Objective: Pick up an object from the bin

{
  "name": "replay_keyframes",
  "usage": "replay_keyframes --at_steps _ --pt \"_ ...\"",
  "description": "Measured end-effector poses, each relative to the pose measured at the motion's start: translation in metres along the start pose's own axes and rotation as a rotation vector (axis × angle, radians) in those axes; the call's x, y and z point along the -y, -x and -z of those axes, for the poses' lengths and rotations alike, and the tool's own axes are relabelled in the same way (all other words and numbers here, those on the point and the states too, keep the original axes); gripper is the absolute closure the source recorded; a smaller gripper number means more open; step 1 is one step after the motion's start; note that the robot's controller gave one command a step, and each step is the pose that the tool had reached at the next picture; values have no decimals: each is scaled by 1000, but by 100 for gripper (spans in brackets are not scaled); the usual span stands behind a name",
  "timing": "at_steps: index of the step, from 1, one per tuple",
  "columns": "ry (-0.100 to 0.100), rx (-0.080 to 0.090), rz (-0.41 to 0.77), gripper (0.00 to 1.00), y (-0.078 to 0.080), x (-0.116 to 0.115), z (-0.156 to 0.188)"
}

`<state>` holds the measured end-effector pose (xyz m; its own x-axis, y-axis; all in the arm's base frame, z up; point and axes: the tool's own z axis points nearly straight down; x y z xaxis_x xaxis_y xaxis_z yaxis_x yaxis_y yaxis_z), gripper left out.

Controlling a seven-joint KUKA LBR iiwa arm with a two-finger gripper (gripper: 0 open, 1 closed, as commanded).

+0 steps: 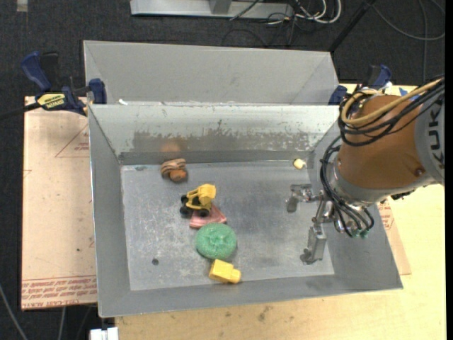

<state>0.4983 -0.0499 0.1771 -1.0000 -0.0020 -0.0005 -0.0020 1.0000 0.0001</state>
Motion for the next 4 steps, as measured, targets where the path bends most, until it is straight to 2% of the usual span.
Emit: replay_keyframes --at_steps 1,2,3,4 --pt "0 5 -92 0 -1 -26 -35" --pt "1 -4 -26 0 3 -54 -41" --pt "1 9 100 0 16 -101 -79" --pt "0 1 153 0 42 -136 -105"
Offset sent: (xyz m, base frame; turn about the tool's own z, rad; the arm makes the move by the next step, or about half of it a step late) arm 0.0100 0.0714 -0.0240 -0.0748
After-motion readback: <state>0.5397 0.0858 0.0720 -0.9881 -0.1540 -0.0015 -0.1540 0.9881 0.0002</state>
